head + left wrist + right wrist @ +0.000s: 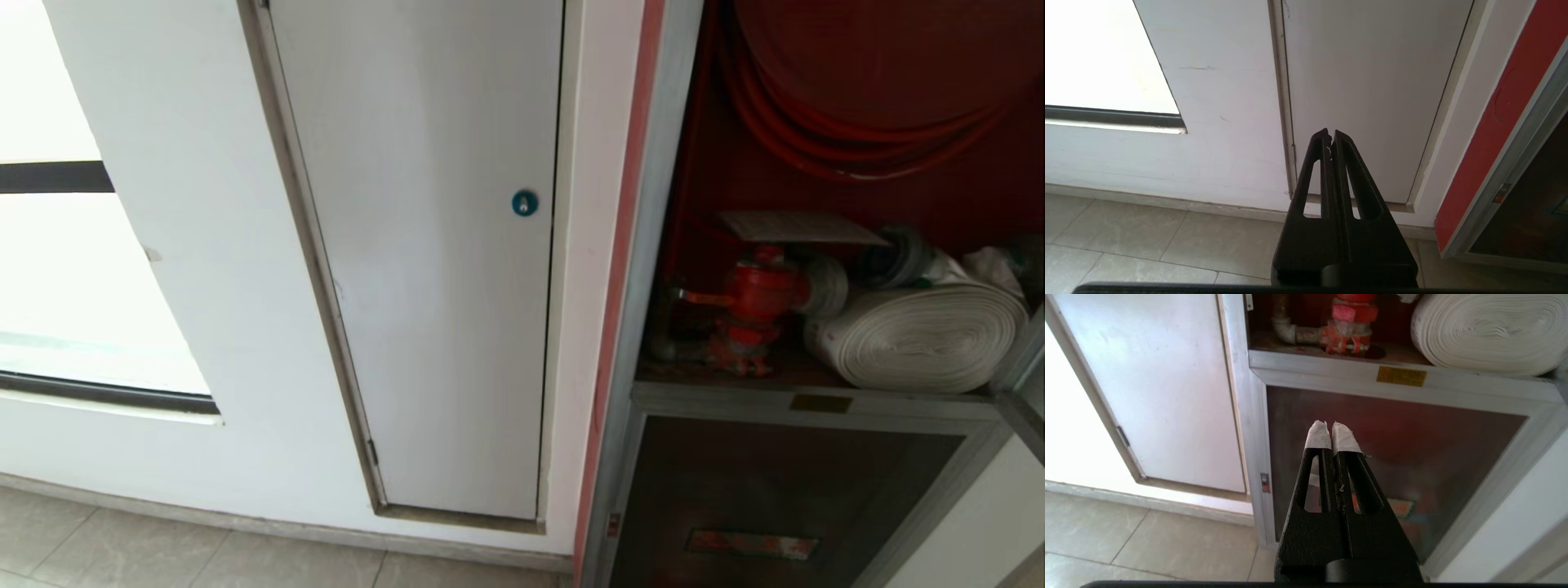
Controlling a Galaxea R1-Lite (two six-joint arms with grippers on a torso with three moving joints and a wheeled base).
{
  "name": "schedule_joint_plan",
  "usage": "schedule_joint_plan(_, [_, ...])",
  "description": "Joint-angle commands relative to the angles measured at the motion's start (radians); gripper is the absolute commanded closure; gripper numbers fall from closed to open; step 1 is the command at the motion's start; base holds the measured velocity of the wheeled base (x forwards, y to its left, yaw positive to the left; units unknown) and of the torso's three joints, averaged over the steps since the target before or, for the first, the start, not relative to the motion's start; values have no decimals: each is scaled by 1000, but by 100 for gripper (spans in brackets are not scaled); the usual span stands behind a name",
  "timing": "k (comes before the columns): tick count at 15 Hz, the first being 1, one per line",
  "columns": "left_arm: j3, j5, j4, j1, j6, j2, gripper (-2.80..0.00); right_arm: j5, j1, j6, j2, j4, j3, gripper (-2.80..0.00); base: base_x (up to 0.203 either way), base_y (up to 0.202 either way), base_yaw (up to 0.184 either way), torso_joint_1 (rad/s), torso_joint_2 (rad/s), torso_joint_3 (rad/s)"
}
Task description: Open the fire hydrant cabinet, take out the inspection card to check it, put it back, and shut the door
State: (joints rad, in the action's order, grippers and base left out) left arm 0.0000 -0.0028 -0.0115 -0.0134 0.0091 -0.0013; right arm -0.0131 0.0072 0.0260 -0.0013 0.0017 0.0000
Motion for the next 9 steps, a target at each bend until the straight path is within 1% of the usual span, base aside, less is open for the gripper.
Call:
schedule_joint_plan(1, [6, 0, -1, 0, 0, 0, 0, -1, 0, 0, 0, 0, 0, 0, 200, 0, 2, 2, -2, 2])
schedule_joint_plan(9, [6, 0, 1, 0, 2, 0, 0, -1, 0, 0, 0, 0, 0, 0, 197, 0, 0, 2, 2, 2])
